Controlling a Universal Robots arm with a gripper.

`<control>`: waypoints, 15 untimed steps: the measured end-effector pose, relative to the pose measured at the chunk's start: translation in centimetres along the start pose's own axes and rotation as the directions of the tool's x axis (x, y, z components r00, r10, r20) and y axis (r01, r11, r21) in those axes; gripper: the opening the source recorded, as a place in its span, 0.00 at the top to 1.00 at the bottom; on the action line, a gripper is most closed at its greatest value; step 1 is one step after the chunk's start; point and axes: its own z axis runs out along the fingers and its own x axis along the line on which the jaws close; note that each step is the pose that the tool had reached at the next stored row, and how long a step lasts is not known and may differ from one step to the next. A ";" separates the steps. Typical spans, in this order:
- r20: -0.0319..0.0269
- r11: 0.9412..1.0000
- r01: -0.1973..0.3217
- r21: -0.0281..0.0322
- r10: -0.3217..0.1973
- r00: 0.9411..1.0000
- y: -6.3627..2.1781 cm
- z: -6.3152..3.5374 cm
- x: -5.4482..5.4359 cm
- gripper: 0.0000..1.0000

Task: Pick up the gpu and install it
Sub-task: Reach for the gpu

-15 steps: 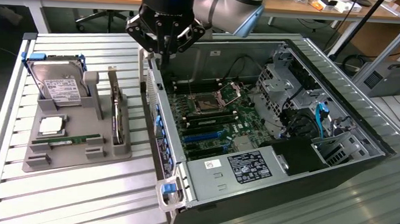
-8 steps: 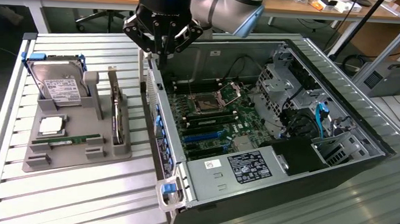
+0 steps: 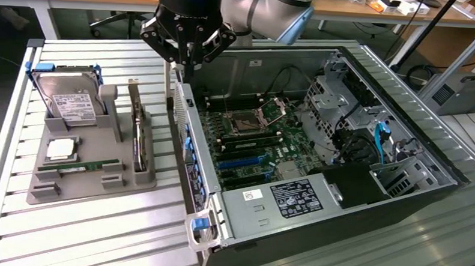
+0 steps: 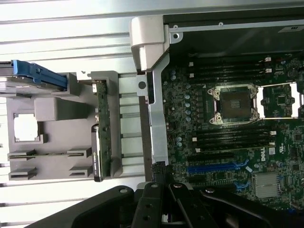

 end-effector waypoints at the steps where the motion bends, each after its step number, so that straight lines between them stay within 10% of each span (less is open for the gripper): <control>1: 0.000 1.000 0.000 0.000 0.000 1.000 -0.01 0.00 0.1 0.89; 15: 0.000 1.000 0.000 0.000 0.000 1.000 -0.07 -0.03 1.0 0.89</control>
